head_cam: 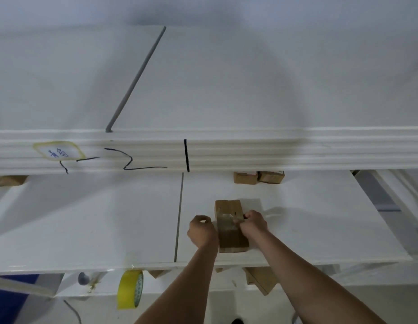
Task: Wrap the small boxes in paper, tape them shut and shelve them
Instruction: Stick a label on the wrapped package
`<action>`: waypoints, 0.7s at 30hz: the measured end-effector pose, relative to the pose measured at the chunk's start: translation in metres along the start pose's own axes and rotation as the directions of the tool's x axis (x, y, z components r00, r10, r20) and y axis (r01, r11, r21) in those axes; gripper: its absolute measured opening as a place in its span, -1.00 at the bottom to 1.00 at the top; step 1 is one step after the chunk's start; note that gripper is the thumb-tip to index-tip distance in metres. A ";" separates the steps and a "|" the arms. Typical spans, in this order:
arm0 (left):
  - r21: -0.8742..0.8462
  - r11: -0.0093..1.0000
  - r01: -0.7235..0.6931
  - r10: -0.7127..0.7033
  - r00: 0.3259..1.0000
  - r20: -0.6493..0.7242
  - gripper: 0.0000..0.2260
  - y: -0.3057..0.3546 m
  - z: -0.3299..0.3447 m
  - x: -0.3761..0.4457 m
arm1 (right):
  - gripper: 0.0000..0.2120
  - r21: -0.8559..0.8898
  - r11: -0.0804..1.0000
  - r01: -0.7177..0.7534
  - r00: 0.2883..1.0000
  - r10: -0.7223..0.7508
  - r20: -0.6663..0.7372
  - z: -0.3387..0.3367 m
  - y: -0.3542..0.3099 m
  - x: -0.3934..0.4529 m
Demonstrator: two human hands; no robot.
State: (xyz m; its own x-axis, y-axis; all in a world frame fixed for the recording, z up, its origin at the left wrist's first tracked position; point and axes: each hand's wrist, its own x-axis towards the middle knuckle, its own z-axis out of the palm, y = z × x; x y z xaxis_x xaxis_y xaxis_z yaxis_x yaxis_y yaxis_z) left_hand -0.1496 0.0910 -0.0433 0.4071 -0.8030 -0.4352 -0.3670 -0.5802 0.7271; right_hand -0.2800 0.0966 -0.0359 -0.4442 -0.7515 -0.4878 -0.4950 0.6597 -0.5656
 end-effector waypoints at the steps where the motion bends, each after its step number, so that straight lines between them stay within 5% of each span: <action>1: -0.028 0.998 -0.049 0.048 0.998 -0.035 -0.76 0.002 0.001 -0.005 | -0.93 -0.012 1.000 -0.003 1.000 0.003 -0.004 -0.001 0.001 0.002; 5: 0.006 0.995 -0.096 0.096 0.995 0.026 -0.63 0.010 0.000 -0.008 | -0.96 -0.016 1.000 0.001 1.000 -0.001 -0.022 0.002 0.003 0.003; 12: 0.217 0.970 -0.106 0.079 0.988 0.129 -0.76 0.012 -0.006 0.005 | -0.98 -0.052 0.998 -0.031 0.997 0.027 -0.072 0.009 0.002 0.008; 18: 0.174 0.982 -0.075 0.029 0.967 0.253 -0.70 0.023 -0.006 0.002 | -0.85 -0.130 0.989 -0.076 0.989 0.058 -0.139 0.010 -0.004 -0.001; 21: 0.094 0.995 -0.016 -0.017 0.938 0.346 -0.78 0.024 -0.011 0.002 | -0.85 -0.125 0.991 -0.054 0.998 0.050 -0.036 0.010 0.002 0.004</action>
State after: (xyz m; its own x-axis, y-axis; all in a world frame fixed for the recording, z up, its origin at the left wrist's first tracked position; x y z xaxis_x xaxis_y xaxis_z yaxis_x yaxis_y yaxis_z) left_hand -0.1484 0.0765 -0.0208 0.0987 -0.7905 -0.6045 -0.4505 -0.5771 0.6812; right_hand -0.2753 0.0945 -0.0453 -0.4950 -0.7168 -0.4911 -0.5598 0.6954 -0.4506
